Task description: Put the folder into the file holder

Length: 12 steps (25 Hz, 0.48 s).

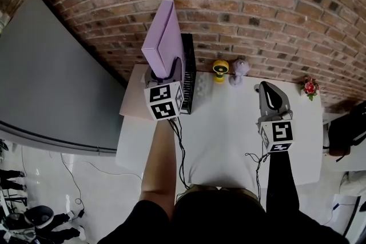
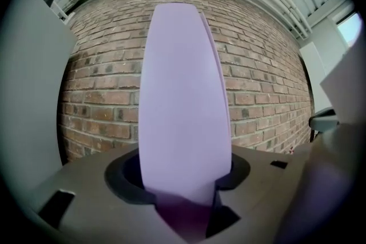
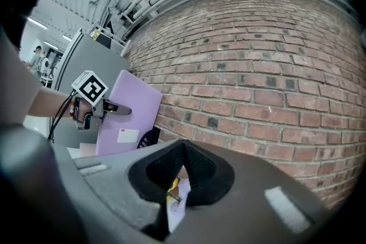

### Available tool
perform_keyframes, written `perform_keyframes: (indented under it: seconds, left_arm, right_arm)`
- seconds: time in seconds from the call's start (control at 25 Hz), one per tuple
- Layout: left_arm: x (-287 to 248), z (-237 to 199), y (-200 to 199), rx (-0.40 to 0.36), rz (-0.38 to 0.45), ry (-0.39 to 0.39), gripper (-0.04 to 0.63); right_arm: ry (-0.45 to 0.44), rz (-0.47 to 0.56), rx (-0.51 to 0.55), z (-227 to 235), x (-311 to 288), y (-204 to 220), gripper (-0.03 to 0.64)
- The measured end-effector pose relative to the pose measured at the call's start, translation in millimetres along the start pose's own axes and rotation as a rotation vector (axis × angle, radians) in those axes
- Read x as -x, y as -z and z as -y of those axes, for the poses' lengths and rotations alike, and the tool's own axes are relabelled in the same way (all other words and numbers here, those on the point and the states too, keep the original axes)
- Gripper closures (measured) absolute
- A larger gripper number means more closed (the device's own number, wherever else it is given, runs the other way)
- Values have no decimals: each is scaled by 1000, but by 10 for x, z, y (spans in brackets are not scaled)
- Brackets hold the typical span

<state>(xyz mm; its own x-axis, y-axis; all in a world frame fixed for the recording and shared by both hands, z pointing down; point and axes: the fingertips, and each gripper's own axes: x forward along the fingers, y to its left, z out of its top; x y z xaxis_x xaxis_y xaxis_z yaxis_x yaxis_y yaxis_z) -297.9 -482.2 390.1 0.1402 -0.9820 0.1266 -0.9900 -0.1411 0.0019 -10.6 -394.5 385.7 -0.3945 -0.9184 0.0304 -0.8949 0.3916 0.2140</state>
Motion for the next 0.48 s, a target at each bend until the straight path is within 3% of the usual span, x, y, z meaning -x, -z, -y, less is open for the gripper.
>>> perform_keyframes:
  seconds: [0.12, 0.24, 0.48]
  left_arm:
    - [-5, -32, 8, -6, -3, -20, 368]
    - [8, -182, 38, 25, 15, -75, 453]
    - [-22, -222, 72, 34, 61, -72, 463]
  right_arm:
    - [6, -1, -5, 10, 16, 23, 617]
    - [-1, -4, 1, -28, 27, 27, 617]
    - [9, -16, 9, -13, 53, 45, 617]
